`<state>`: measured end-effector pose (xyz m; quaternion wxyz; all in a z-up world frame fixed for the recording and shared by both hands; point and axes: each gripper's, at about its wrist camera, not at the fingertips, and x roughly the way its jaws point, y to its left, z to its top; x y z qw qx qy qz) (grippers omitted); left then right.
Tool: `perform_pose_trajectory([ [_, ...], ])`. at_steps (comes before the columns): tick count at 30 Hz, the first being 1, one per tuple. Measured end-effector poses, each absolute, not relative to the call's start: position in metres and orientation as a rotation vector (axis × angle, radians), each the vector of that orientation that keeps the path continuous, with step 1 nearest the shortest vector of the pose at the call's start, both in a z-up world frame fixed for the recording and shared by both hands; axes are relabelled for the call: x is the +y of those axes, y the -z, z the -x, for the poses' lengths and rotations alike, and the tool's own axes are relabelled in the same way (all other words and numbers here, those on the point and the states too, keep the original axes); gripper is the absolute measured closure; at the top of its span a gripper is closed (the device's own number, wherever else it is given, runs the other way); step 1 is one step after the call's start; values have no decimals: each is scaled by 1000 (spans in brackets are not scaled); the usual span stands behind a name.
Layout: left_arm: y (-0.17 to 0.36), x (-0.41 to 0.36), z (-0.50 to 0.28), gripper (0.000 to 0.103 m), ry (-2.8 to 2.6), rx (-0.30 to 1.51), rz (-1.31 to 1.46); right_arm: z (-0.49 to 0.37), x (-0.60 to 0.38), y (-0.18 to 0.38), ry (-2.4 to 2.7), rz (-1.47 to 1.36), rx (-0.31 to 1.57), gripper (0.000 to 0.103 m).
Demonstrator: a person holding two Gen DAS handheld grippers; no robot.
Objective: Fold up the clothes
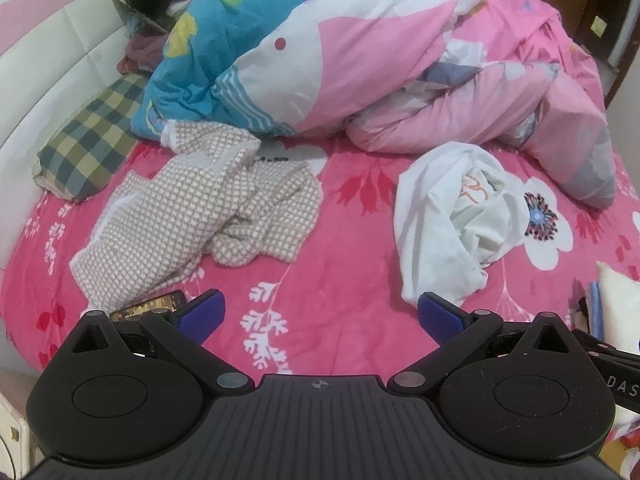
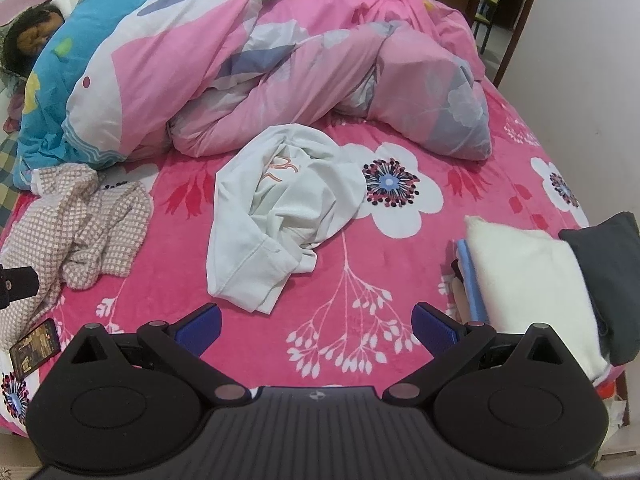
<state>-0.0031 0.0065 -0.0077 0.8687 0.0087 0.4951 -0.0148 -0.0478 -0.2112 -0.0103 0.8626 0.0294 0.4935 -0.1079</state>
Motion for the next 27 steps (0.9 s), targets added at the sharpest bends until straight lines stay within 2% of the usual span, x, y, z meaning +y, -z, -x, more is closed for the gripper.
perform_pose_trajectory([
  [27, 11, 9, -1, 0, 11, 1044, -31, 43, -206, 13, 213, -48, 1044, 0],
])
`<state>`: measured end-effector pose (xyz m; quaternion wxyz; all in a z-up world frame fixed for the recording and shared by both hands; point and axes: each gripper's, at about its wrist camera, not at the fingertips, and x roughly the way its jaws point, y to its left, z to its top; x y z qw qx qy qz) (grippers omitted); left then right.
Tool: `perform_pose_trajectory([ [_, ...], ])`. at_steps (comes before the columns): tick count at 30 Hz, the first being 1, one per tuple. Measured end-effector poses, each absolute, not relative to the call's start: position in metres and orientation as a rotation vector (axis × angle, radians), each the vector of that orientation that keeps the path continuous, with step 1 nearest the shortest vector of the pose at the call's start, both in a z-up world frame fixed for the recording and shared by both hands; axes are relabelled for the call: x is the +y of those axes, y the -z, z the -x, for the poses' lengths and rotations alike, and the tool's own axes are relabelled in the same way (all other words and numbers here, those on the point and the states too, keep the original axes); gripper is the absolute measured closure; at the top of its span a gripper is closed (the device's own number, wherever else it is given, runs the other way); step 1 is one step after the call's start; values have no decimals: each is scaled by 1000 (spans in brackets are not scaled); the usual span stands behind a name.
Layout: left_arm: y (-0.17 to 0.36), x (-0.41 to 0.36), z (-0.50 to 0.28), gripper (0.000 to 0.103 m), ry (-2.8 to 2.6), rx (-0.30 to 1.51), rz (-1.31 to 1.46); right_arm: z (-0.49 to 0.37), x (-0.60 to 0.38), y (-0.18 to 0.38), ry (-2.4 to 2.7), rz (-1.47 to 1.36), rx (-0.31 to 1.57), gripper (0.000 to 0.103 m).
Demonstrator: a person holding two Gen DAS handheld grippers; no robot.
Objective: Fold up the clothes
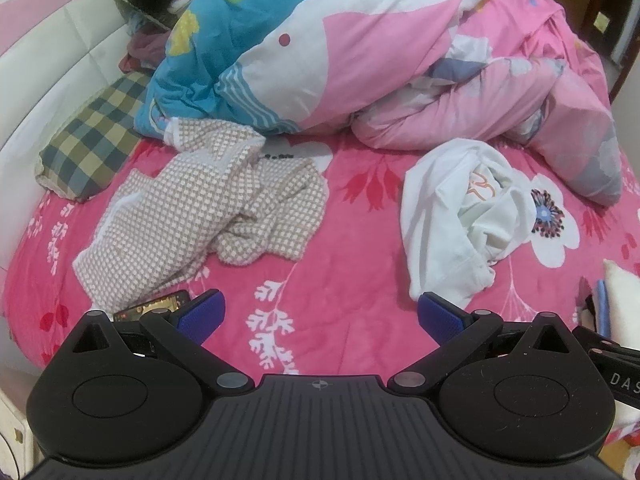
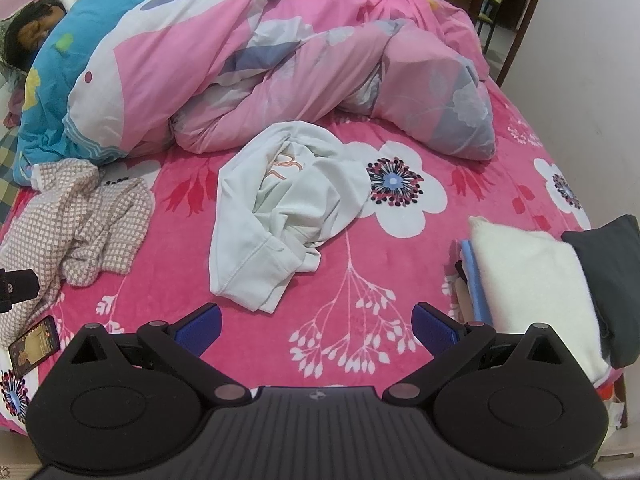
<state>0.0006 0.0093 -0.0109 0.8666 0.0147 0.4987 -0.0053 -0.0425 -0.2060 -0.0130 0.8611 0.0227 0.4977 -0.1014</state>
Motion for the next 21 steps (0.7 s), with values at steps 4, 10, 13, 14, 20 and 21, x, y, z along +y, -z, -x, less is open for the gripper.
perform_pose_trajectory([
  [4, 12, 10, -2, 0, 9, 1047, -32, 41, -205, 13, 211, -47, 1046, 0],
  [10, 12, 9, -3, 0, 6, 1048, -30, 40, -205, 14, 208, -45, 1047, 0],
  [13, 13, 9, -3, 0, 7, 1049, -30, 39, -205, 15, 208, -45, 1050, 0],
  [14, 14, 9, -4, 0, 8, 1049, -30, 38, -206, 16, 208, -45, 1051, 0],
  [20, 19, 6, -9, 0, 31, 1050, -38, 35, -209, 21, 210, -53, 1059, 0],
  [21, 21, 4, -11, 0, 37, 1048, -34, 34, -210, 22, 211, -54, 1062, 0],
])
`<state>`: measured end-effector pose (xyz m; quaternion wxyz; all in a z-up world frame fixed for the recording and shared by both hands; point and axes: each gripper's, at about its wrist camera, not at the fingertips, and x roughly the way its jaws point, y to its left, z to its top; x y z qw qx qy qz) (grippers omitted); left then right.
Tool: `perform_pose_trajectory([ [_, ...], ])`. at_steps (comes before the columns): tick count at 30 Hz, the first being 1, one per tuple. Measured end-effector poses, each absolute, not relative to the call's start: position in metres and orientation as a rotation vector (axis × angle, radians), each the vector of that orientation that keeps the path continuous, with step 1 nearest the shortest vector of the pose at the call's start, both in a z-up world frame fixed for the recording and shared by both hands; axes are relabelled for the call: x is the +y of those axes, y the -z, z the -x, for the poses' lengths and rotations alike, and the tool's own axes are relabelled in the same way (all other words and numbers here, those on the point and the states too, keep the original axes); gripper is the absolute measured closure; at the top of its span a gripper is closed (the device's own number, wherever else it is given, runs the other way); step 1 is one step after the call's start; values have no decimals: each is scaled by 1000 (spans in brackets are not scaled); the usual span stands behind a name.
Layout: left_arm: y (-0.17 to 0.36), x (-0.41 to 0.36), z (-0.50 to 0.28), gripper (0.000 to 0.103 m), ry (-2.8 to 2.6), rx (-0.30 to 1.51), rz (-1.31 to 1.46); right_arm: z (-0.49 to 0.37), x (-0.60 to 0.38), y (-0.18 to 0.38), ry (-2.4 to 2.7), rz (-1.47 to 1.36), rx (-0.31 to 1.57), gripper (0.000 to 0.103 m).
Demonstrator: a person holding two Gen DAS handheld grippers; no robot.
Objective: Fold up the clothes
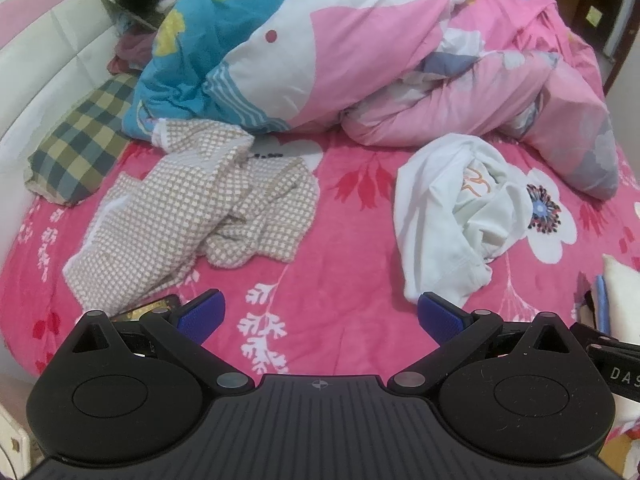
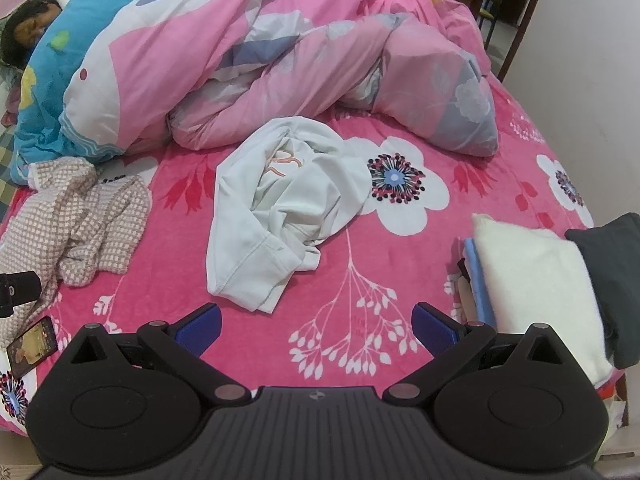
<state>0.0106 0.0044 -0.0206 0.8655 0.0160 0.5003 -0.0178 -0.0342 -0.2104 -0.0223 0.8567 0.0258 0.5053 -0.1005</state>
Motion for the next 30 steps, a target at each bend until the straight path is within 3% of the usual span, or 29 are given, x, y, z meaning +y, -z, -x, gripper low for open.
perform_pose_trajectory([
  [10, 43, -7, -34, 0, 98, 994, 4, 18, -234, 38, 197, -62, 1007, 0],
  [17, 100, -27, -69, 0, 190, 965, 59, -15, -266, 82, 110, -82, 890, 0],
  [22, 156, -57, -106, 14, 286, 979, 77, -55, -302, 138, 56, -162, 841, 14],
  [24, 177, -72, -124, 36, 320, 998, 72, -75, -313, 159, 45, -182, 852, 23],
  [25, 186, -79, -132, 38, 340, 1001, 66, -86, -317, 169, 41, -191, 860, 24],
  [28, 204, -98, -152, 40, 366, 1003, 33, -115, -326, 189, 3, -210, 854, 24],
  [30, 210, -108, -161, 31, 381, 1001, 21, -133, -328, 198, -14, -234, 851, 24],
])
